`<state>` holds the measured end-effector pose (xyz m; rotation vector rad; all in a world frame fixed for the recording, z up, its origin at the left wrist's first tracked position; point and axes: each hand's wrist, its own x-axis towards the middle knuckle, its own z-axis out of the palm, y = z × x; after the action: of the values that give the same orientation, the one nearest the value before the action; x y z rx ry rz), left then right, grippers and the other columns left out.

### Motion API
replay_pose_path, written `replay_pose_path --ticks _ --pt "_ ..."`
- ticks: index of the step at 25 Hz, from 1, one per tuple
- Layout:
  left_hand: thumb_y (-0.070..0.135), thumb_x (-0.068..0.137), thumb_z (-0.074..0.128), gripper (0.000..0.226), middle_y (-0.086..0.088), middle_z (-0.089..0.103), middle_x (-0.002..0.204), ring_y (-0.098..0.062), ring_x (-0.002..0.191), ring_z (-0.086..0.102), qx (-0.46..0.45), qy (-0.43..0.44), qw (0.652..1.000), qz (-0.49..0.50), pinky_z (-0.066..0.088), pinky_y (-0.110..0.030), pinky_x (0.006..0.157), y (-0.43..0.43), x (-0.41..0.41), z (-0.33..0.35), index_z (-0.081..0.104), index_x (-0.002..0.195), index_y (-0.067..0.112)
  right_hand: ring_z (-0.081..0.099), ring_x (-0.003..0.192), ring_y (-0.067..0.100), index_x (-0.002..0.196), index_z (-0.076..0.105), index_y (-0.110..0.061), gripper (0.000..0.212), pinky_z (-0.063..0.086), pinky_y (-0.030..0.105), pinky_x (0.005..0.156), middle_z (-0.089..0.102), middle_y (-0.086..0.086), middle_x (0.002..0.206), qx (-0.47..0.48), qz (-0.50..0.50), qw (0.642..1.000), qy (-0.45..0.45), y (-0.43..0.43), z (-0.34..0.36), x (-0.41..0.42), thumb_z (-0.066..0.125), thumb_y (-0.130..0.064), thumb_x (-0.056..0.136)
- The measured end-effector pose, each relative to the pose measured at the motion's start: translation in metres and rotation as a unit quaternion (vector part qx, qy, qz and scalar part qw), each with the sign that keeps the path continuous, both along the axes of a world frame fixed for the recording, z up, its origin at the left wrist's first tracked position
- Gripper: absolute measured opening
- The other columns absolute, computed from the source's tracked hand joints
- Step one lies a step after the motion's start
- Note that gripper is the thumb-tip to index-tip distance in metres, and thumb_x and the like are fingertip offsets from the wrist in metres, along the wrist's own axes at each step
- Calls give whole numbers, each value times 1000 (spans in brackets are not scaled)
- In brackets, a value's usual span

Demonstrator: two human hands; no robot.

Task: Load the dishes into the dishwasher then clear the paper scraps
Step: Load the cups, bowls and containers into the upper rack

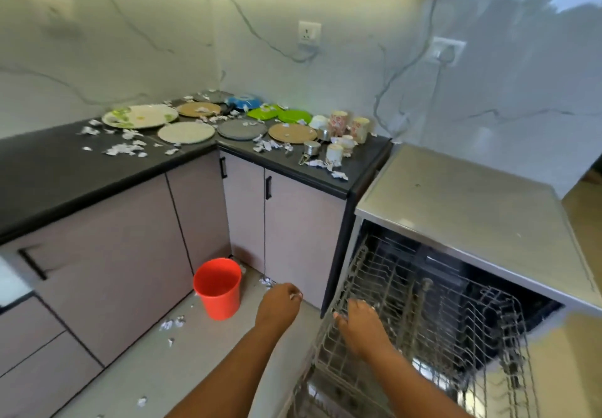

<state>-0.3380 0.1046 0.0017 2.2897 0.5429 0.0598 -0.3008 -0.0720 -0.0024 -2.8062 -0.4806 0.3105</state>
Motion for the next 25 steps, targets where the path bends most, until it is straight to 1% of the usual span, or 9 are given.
replay_pose_path --ticks 3,5,10,13,15,18,20,22,25 --pt "20 90 51 26 -5 68 114 -21 108 60 9 -29 998 57 42 -24 85 10 -5 27 69 108 14 37 129 26 136 37 -6 52 31 34 109 42 12 138 32 37 999 -14 14 18 15 34 -42 99" --pt "16 90 51 26 -5 68 113 -21 106 61 16 -51 995 85 41 -23 82 16 -10 41 69 108 12 38 127 26 135 38 -4 53 33 33 107 44 13 137 68 57 996 -20 27 28 22 35 -42 98" --pt "16 89 53 24 -8 69 110 -26 102 62 19 -86 978 192 44 -26 81 39 -32 65 70 105 11 39 126 29 132 41 1 51 30 34 105 46 17 134 146 95 984 -29 66 42 22 38 -38 98" --pt "15 91 51 24 -8 70 105 -21 90 62 2 -98 967 237 40 -21 74 58 -41 73 69 107 9 39 125 30 131 41 2 48 31 35 104 46 18 133 174 117 977 -29 85 45 15 40 -34 99" --pt "16 92 51 24 -9 70 106 -20 92 62 -15 -113 962 248 39 -19 75 72 -40 73 69 107 9 38 127 29 133 39 1 49 30 35 106 45 17 135 174 129 975 -45 100 48 13 40 -34 99" --pt "16 92 53 24 -7 70 108 -18 91 63 -33 -121 964 236 37 -16 75 99 -33 72 69 107 8 36 130 26 139 34 -3 53 28 33 109 42 14 139 200 111 971 -63 129 56 19 43 -35 97" --pt "16 91 53 23 -6 69 109 -19 97 63 -41 -132 965 223 38 -17 78 124 -28 72 70 106 8 35 132 25 141 33 -6 54 28 32 109 39 12 141 223 89 968 -70 151 62 24 47 -33 96" --pt "15 90 55 22 -7 70 108 -20 101 62 -50 -139 967 207 38 -19 80 160 -20 73 70 104 9 36 131 25 140 34 -6 53 30 32 109 38 11 142 259 45 962 -77 178 68 31 51 -27 94" --pt "17 90 57 20 -7 71 103 -21 95 63 -40 -139 971 190 41 -22 78 220 -8 81 72 101 9 41 127 24 136 39 -6 49 34 32 106 42 11 138 304 -38 947 -96 220 79 40 54 -22 92"
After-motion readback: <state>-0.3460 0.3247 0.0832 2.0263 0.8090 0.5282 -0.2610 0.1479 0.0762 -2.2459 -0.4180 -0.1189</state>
